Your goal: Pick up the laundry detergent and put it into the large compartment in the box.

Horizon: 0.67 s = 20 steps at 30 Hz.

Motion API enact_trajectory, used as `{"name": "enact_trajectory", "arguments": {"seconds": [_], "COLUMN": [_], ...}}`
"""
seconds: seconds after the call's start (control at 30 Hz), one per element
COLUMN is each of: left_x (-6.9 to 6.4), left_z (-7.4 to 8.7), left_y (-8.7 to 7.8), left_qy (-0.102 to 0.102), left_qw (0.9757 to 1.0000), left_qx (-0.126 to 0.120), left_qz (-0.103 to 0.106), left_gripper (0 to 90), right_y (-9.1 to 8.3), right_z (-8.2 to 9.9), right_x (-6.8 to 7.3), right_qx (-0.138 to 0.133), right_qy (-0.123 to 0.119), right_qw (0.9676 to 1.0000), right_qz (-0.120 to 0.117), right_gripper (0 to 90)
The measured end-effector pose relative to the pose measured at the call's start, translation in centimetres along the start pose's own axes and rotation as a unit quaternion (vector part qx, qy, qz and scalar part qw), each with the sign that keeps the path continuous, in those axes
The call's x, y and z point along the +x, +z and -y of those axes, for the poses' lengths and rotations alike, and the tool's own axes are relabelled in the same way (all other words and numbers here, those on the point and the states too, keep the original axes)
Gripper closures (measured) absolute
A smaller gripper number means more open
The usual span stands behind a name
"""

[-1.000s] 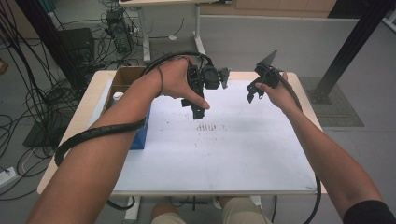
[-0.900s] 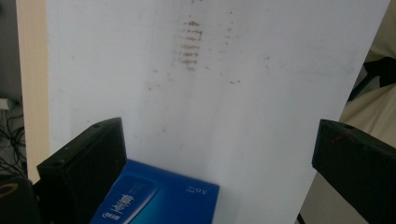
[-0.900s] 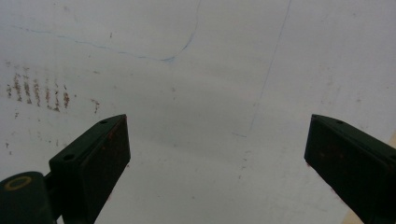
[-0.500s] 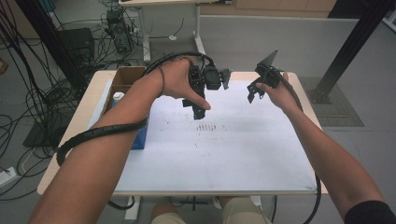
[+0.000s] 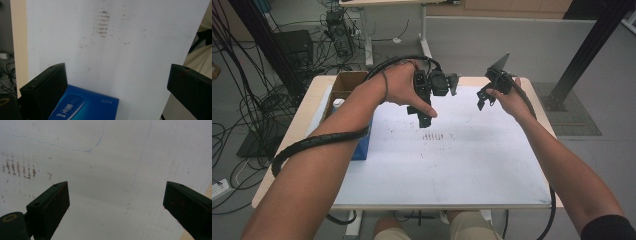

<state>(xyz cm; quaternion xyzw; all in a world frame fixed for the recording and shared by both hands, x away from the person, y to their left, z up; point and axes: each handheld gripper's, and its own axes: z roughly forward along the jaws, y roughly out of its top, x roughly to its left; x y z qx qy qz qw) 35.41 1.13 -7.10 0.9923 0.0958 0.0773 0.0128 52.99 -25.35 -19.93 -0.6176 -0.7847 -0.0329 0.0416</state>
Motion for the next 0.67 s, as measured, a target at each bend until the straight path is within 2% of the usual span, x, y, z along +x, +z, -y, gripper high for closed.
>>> {"name": "enact_trajectory", "arguments": {"seconds": [0.67], "left_x": [-0.04], "left_z": [-0.02], "left_y": [0.15], "left_qy": [0.007], "left_qw": [1.0000], "left_qx": [0.001], "left_qz": [0.000], "left_gripper": [3.6], "right_y": [0.05], "right_z": [-0.01], "right_x": [0.21], "right_qx": [0.001], "right_qy": [-0.003], "right_qw": [1.0000], "right_qz": [0.002], "right_gripper": [7.1]}}
